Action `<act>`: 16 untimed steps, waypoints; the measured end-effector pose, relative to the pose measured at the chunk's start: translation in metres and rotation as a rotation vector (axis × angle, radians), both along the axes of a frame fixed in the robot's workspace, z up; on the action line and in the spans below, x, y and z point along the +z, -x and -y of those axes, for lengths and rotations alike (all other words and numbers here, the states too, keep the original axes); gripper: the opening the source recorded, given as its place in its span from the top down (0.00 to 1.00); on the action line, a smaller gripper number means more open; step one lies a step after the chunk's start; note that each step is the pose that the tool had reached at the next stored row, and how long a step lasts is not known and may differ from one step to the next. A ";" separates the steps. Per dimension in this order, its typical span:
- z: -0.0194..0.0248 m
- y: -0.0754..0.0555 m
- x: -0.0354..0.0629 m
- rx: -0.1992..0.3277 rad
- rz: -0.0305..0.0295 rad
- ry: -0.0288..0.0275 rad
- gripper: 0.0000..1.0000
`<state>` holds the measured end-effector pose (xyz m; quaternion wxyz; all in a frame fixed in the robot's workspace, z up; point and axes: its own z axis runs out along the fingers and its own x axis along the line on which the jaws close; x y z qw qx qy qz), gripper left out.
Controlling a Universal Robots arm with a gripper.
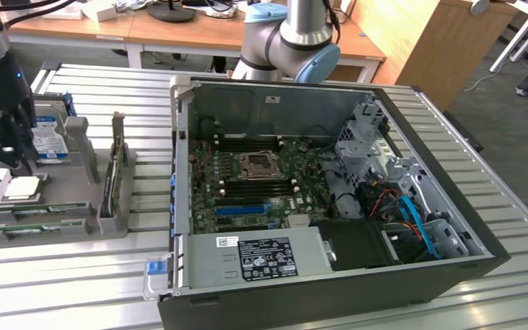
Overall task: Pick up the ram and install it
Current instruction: 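Pick up the ram and move it above insertion slot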
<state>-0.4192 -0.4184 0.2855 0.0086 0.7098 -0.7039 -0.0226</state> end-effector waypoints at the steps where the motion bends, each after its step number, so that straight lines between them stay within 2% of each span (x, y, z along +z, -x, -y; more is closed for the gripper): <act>1: 0.0000 0.000 -0.0009 0.000 -0.0001 0.0001 0.63; 7: 0.0000 0.000 -0.0070 0.000 0.0000 0.0001 0.63; 13: 0.0000 0.000 -0.0074 0.000 -0.0001 0.0001 0.63; 16: 0.0022 0.000 -0.0075 0.000 0.0001 0.0001 0.63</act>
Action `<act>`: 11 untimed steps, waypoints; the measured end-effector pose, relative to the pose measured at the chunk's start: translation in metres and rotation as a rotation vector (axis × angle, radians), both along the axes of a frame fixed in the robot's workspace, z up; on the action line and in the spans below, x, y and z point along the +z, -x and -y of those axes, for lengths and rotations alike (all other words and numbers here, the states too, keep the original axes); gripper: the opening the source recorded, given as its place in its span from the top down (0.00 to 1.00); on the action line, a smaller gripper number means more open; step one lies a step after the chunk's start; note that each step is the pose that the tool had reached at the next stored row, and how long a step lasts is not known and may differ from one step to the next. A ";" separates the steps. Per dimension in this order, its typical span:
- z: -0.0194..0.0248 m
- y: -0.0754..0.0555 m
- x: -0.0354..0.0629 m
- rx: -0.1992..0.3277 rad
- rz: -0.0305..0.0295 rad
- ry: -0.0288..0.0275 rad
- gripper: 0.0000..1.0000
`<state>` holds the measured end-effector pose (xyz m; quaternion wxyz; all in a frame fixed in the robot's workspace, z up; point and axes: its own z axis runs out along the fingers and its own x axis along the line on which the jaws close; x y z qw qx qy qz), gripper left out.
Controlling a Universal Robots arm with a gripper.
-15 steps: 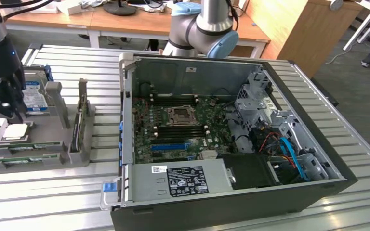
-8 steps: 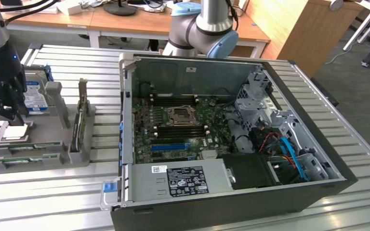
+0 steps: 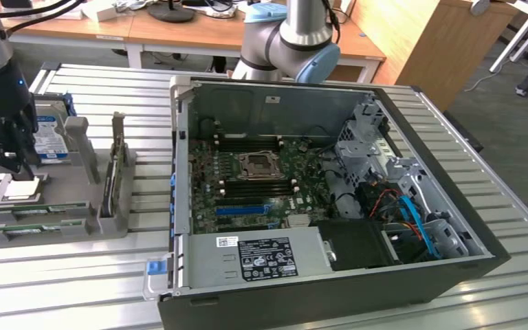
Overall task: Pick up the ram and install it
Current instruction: 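Pick up the ram and move it above insertion slot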
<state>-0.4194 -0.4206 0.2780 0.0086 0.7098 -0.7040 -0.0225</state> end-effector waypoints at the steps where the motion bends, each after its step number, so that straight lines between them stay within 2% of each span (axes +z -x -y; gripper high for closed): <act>1: 0.0012 0.000 0.0001 0.000 -0.0003 0.0000 0.63; 11: 0.0156 0.002 0.0000 0.000 -0.0002 0.0000 0.63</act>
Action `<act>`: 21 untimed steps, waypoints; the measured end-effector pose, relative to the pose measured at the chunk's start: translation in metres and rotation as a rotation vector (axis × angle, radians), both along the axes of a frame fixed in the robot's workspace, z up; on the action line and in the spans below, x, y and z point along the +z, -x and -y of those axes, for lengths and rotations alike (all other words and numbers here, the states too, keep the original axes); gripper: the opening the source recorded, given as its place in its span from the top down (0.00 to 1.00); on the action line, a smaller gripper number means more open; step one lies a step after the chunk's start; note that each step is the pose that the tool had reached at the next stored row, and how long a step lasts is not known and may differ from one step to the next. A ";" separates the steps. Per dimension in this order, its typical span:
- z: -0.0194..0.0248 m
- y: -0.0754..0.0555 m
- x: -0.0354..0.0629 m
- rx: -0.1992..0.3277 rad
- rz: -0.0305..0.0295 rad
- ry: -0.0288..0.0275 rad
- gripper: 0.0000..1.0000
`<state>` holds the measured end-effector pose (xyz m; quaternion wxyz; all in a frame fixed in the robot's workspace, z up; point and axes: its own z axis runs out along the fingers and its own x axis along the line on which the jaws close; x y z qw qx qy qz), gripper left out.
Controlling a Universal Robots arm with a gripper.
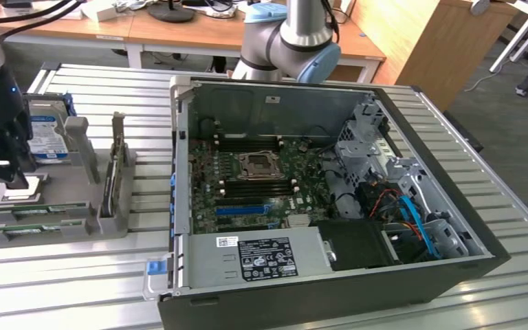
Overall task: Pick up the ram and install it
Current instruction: 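Pick up the ram and move it above insertion slot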
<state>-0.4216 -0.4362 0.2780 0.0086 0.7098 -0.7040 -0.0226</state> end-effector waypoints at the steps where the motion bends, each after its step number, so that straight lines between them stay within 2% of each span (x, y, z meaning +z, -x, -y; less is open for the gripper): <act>1: 0.0017 0.000 0.0000 0.000 0.0000 0.0000 0.63; 6: 0.0107 0.002 0.0000 0.000 -0.0001 0.0001 0.63; 11: 0.0177 0.003 -0.0001 0.000 0.0000 0.0000 0.63; 21: 0.0189 0.003 -0.0008 0.000 0.0001 -0.0001 0.63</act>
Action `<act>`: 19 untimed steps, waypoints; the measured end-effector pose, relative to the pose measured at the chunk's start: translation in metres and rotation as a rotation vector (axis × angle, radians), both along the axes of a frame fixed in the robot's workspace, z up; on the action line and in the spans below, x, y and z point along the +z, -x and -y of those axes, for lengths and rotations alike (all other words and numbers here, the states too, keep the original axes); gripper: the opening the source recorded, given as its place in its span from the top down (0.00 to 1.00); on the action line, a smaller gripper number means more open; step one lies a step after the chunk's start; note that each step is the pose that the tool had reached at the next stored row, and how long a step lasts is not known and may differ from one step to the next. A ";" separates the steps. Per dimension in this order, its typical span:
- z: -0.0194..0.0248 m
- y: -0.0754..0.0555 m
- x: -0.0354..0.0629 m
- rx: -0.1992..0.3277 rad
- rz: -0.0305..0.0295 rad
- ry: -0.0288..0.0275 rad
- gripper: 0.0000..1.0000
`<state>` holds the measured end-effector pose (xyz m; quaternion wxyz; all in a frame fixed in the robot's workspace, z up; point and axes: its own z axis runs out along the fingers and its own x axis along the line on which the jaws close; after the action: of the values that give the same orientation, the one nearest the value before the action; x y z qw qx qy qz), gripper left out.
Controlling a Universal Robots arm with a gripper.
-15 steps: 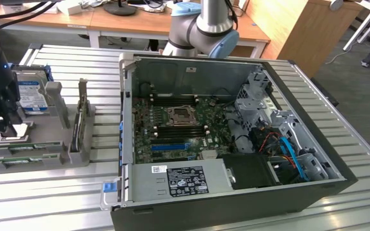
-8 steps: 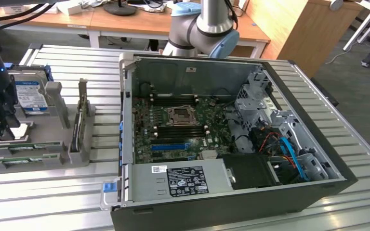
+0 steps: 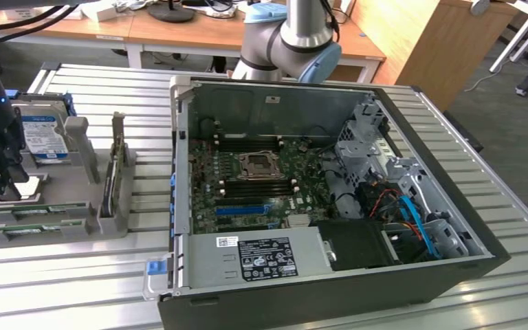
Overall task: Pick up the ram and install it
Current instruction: 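Pick up the ram and move it above insertion slot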
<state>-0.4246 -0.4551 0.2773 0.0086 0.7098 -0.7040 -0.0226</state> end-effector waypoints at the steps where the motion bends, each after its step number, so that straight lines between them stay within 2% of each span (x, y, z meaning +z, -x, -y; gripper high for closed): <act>1: 0.0000 0.000 -0.0009 0.000 0.0003 0.0000 0.63; 12: 0.0000 0.000 -0.0163 0.000 0.0006 0.0001 0.63; 19: 0.0000 0.000 -0.0184 0.000 0.0006 0.0001 0.63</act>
<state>-0.4246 -0.4550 0.2589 0.0084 0.7098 -0.7040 -0.0223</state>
